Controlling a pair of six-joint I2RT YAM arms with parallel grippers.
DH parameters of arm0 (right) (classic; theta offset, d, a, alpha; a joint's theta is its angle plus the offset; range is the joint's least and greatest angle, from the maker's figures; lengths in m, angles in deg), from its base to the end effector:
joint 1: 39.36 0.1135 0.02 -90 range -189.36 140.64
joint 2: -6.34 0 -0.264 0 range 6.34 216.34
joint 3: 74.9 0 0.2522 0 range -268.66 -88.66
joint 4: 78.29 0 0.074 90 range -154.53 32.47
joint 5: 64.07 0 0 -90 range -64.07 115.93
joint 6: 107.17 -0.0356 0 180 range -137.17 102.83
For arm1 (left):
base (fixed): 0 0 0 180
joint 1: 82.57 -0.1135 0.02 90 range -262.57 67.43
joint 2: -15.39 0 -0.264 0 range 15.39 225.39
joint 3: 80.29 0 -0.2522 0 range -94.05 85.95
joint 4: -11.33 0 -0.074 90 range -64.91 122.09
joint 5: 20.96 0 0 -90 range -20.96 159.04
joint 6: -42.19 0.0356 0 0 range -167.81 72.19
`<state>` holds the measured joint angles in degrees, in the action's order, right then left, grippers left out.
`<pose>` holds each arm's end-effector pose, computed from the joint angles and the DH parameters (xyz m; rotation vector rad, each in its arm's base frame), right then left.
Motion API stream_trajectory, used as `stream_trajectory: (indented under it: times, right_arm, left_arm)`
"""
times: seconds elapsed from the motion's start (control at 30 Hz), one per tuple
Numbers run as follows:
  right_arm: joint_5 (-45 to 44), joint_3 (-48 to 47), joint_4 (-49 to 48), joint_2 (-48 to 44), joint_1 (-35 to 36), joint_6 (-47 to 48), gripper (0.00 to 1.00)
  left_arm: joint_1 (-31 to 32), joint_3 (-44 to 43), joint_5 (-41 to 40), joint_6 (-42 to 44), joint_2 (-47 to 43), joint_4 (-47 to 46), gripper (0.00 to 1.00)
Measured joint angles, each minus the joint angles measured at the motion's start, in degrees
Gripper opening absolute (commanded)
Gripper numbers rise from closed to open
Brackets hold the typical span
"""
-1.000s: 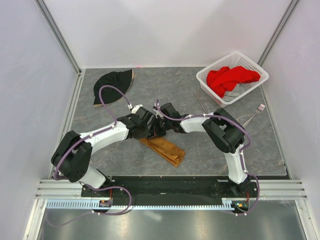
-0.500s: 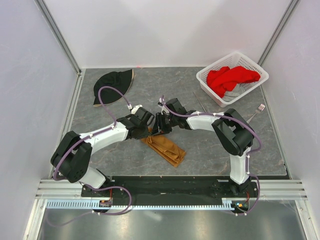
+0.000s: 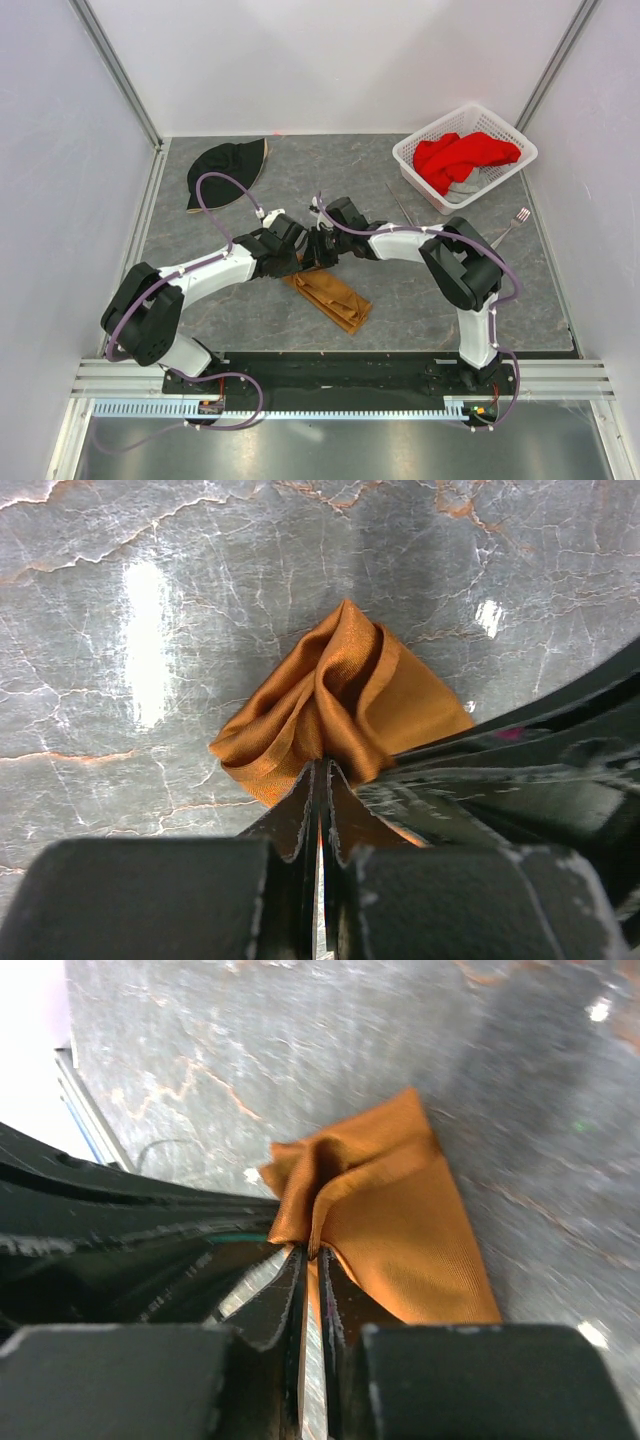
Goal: Fold the napkin into a case and place the utensils inside
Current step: Grasp the top corner of the smaller rectangle folded napkin at the center of the board.
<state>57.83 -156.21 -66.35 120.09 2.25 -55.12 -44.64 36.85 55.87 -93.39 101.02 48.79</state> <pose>0.2968 0.2888 0.1470 -0.3929 2.5722 1.2626 0.2309 -0.1696 0.1848 -0.2526 2.5839 -0.2359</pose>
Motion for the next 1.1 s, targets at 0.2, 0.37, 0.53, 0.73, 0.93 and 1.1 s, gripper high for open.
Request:
stream_trajectory:
  times: [0.2,0.37,0.53,0.73,0.93,1.1]
  right_arm:
    - [0.46,0.15,-5.27,3.89,2.1,-2.29,0.02]
    - [1.22,1.86,-10.29,5.35,4.15,-4.31,0.03]
    - [1.42,1.9,-10.25,5.22,3.5,-4.2,0.24]
    - [1.36,3.21,-6.38,1.51,1.03,-2.49,0.31]
    - [1.2,3.45,-4.74,-1.25,-1.25,-1.25,0.23]
    - [1.44,3.43,-5.46,-0.87,-1.2,-1.62,0.1]
  left_arm:
    - [-0.94,0.0,0.11,0.02,-0.2,1.36,0.02]
    - [-3.72,0.0,3.32,0.04,-0.83,1.03,0.02]
    - [-4.37,0.96,5.01,0.0,-0.98,-0.59,0.02]
    - [-4.37,2.45,5.27,0.0,-3.54,-1.49,0.02]
    - [-4.37,2.86,5.4,0.0,-4.15,-1.62,0.02]
    - [-4.37,3.21,5.77,0.0,-4.15,-1.6,0.02]
